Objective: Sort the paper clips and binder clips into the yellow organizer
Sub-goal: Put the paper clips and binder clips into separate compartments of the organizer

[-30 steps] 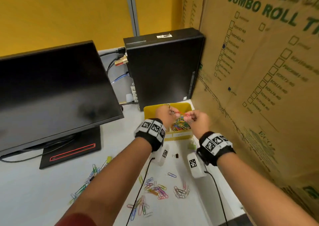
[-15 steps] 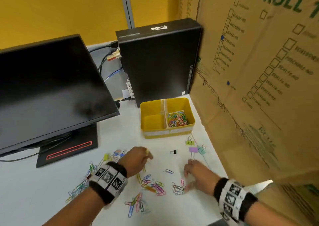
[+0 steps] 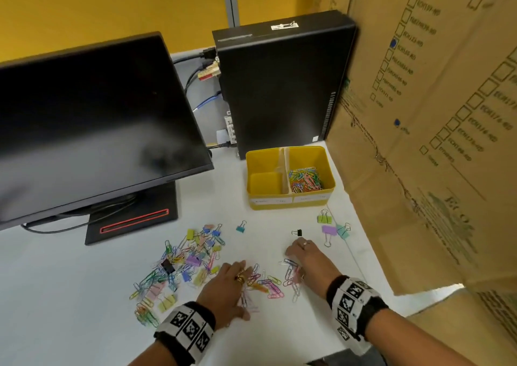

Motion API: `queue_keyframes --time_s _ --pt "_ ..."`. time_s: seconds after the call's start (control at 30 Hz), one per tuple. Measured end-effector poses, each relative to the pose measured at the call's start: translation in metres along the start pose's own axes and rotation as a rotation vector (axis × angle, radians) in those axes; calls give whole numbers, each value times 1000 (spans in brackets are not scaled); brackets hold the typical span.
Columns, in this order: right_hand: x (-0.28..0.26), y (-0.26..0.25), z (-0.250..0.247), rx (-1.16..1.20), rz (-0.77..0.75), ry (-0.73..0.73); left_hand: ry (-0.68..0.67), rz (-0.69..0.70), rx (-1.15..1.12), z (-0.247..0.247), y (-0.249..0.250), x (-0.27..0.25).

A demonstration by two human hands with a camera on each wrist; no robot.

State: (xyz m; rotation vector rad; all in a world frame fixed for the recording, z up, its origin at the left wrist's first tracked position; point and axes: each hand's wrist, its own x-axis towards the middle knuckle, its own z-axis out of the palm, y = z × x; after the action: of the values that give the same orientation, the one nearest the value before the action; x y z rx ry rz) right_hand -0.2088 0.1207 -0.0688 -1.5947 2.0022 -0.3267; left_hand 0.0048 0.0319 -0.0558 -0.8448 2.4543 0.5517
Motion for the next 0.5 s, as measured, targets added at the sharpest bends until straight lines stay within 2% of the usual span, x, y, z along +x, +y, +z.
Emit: queue_keyframes --time_s 0.07,0.2,0.27,0.33,0.43,0.5 --pt "-5 -5 4 2 -12 -19 74 -9 -16 -5 2 3" --pt "-21 -19 10 -117 11 -296 103 -9 -51 -3 8 9" --pt "-27 -23 11 -128 23 -296 88 -12 -80 1 17 11" --pt "-27 -22 15 -125 29 -233 109 -31 -134 7 24 12" --pt "-24 -18 23 -190 -1 -140 113 -8 -72 16 28 18" --pt "-23 -16 27 -233 33 -179 121 -10 -43 18 30 22"
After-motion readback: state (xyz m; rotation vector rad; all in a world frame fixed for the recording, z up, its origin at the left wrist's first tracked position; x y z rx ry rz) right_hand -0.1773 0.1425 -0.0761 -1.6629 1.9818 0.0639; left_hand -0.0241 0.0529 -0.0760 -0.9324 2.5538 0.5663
